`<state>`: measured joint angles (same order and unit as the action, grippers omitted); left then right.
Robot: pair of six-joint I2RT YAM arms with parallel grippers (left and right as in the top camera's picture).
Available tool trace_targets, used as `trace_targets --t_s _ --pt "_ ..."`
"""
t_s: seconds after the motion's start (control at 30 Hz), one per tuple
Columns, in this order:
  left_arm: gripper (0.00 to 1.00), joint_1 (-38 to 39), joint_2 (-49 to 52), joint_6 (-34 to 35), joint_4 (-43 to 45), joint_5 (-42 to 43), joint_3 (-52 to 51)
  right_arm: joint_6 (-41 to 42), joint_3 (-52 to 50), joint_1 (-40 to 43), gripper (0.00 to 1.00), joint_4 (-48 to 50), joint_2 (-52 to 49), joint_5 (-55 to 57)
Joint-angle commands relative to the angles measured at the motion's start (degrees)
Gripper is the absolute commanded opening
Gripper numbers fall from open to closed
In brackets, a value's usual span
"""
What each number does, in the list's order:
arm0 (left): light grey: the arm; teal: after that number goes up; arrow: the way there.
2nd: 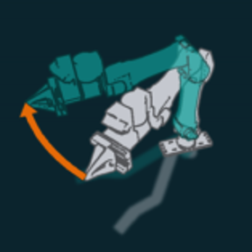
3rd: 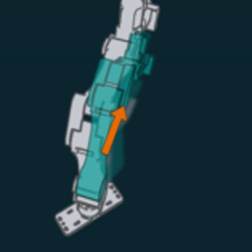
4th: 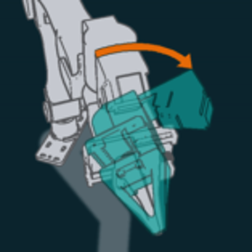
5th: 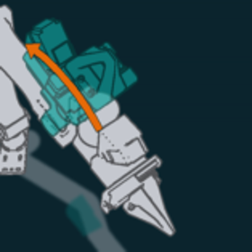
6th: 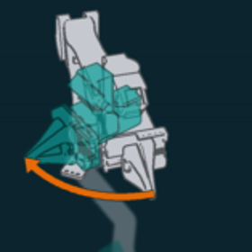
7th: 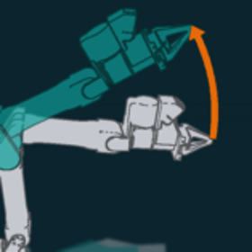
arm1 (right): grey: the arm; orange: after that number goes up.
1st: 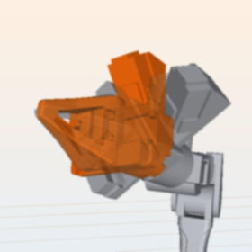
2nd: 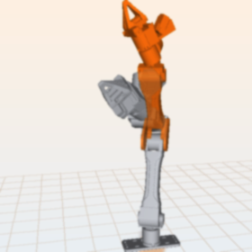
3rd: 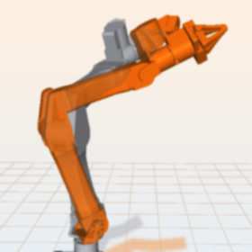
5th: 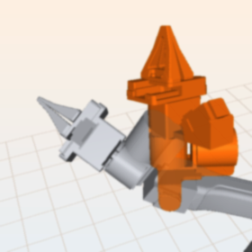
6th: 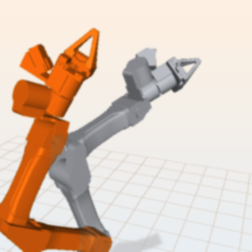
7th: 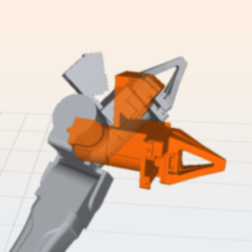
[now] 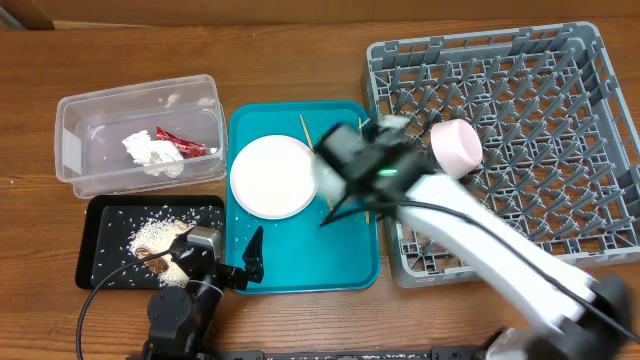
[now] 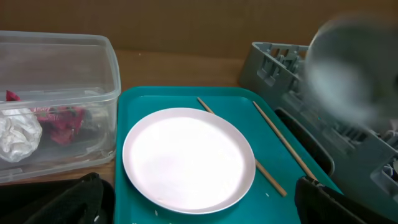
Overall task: Sort waste into correct bins and load items into the dishwasher
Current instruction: 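Grasp the small grey bowl on the teal tray with the right gripper, then carry the grey bowl into the dish rack beside the pink bowl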
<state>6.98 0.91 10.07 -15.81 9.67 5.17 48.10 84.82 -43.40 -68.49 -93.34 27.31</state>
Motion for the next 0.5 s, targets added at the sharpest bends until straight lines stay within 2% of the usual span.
trace_targets --t_s 0.0,0.03,0.13,0.33,0.47 --pt "1.0 -0.22 -0.61 -0.9 0.22 0.07 -0.31 0.09 1.79 4.92 0.04 -0.85 6.82 29.59" --pt "1.0 -0.22 -0.61 -0.87 0.22 0.07 -0.31 -0.61 1.79 8.76 0.04 -1.09 7.43 35.95" --pt "1.0 -0.22 -0.61 -0.9 0.22 0.07 -0.31 -4.0 1.29 15.45 0.04 -1.33 6.62 40.04" --pt "1.0 -0.22 -0.61 -0.87 0.22 0.07 -0.31 -5.07 0.74 29.09 0.04 -1.07 -0.79 40.22" --pt "1.0 -0.22 -0.61 -0.87 0.22 0.07 -0.31 -5.09 0.74 33.14 0.04 -1.51 -5.77 40.17"
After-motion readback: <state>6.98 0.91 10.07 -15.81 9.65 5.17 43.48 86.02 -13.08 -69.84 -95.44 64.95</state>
